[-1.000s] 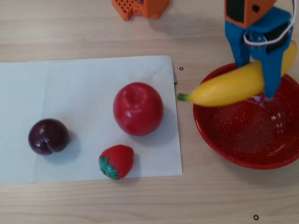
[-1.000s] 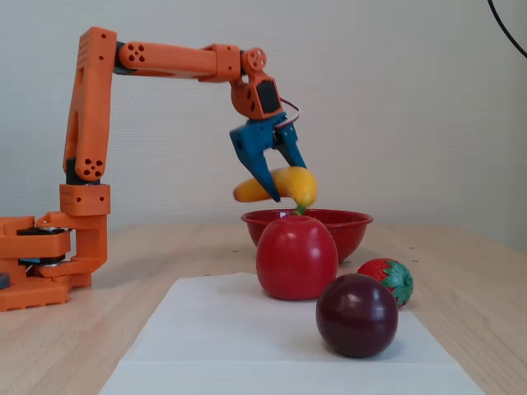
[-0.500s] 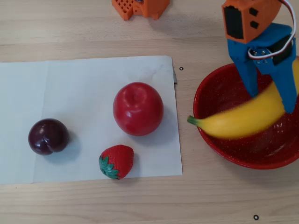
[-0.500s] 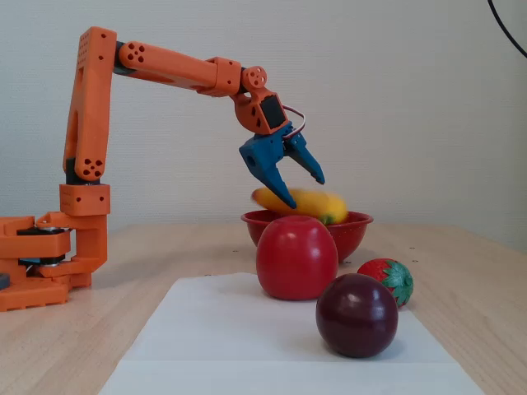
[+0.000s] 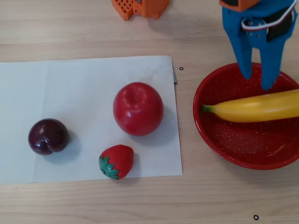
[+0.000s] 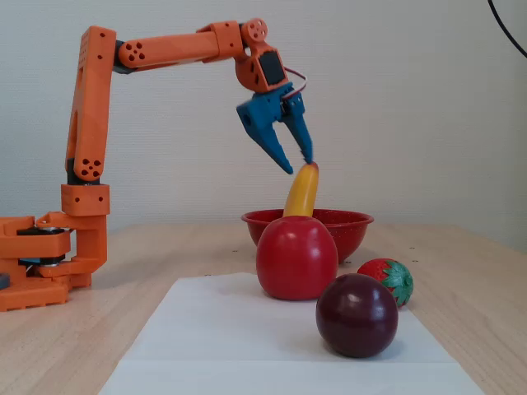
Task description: Grasp the banana and put it in the red bowl
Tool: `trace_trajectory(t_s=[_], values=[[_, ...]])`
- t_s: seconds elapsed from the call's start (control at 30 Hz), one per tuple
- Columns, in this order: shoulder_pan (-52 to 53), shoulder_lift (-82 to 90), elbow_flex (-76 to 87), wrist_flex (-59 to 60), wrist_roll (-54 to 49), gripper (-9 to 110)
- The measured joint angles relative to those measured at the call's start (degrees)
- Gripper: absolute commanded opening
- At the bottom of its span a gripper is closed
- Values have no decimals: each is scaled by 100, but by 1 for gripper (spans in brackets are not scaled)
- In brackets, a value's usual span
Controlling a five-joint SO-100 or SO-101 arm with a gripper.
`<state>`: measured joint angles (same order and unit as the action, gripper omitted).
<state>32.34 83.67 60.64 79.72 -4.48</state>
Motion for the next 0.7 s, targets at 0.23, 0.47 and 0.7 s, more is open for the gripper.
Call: trace_trajectory(t_s=[0.23,0.47,0.7], values=[[-281,185,-527,1099,18,0],[-1028,1160,-536,1389,-26,0],[-1661,2689,800,1397,9,0]])
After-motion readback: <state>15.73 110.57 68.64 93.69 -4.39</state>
